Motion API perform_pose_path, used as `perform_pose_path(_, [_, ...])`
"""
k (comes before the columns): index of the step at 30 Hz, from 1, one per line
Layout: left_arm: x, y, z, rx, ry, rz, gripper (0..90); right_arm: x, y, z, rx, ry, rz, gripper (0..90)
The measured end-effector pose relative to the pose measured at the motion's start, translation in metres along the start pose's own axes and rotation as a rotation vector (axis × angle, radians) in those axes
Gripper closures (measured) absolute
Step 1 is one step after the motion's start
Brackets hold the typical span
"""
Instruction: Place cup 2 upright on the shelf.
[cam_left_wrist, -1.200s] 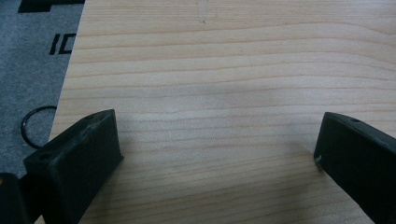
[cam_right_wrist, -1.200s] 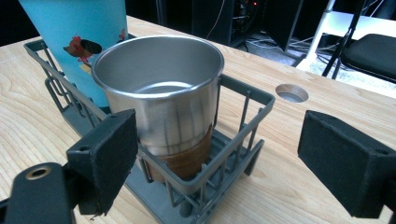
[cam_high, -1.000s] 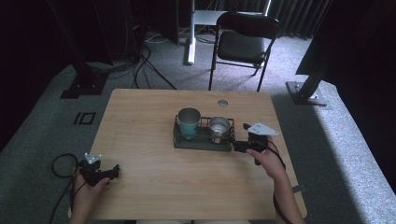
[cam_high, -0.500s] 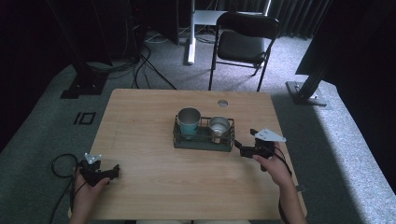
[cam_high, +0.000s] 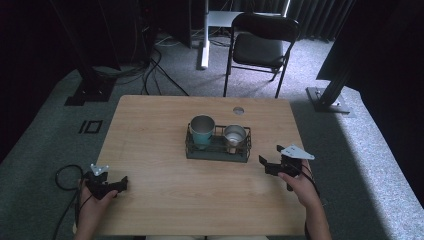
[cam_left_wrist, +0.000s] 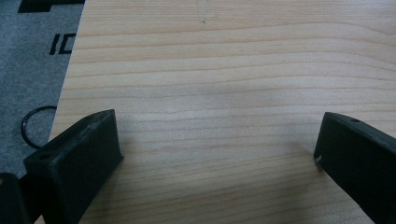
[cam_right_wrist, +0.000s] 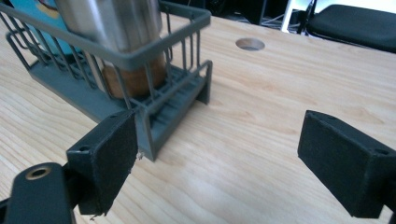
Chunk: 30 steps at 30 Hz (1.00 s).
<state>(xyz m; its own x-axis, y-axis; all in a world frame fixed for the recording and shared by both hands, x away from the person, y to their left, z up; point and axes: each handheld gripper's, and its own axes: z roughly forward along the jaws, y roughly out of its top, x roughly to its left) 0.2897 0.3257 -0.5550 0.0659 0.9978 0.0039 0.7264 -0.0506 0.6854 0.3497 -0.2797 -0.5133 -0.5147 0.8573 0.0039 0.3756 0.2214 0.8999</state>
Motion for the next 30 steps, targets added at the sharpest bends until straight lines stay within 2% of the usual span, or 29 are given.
perform_pose_path(17, [0.0,0.0,0.0,0.001,0.0,0.001,0.9,-0.006,-0.028,-0.01,0.063,-0.034,0.035,12.0])
perform_pose_path(30, [0.0,0.0,0.0,0.0,0.0,0.001,0.9,-0.01,-0.047,-0.024,0.121,-0.061,0.059,12.0])
